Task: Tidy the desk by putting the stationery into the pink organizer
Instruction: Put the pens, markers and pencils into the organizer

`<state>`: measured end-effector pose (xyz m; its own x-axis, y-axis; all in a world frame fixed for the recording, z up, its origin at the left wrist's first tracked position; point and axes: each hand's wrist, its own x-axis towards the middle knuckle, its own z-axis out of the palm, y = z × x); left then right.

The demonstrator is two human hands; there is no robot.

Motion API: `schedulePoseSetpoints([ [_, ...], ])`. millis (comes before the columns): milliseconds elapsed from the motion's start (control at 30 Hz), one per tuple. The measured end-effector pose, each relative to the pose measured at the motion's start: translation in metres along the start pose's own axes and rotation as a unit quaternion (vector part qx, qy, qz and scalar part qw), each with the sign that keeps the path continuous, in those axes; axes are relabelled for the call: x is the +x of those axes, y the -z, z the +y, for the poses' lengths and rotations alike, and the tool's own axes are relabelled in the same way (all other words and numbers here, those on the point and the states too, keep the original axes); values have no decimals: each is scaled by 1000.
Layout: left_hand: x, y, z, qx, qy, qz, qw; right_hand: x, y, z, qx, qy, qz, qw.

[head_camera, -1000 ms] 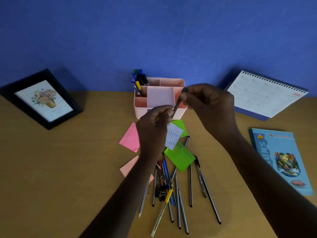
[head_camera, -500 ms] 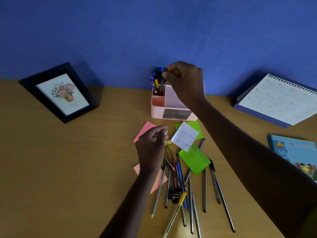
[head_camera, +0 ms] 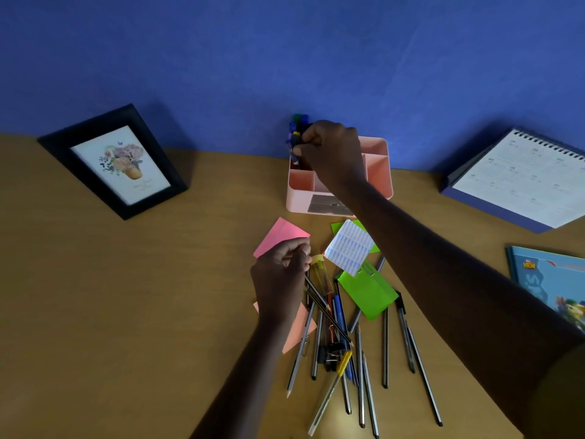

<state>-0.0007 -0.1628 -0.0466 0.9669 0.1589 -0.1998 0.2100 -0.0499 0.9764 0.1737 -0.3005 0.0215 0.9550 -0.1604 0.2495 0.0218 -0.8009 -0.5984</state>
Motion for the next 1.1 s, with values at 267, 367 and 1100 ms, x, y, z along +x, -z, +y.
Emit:
schedulePoseSetpoints([
  [267, -10, 1, 1, 7, 0, -13, 1000, -57, 33, 19, 43, -17, 8, 999],
  [367, -19, 5, 0, 15, 12, -22, 1000, -108, 51, 29, 85, -41, -14, 995],
  [1100, -158, 27, -35, 295, -48, -128, 946, -397, 54, 51, -8, -143, -149, 978],
])
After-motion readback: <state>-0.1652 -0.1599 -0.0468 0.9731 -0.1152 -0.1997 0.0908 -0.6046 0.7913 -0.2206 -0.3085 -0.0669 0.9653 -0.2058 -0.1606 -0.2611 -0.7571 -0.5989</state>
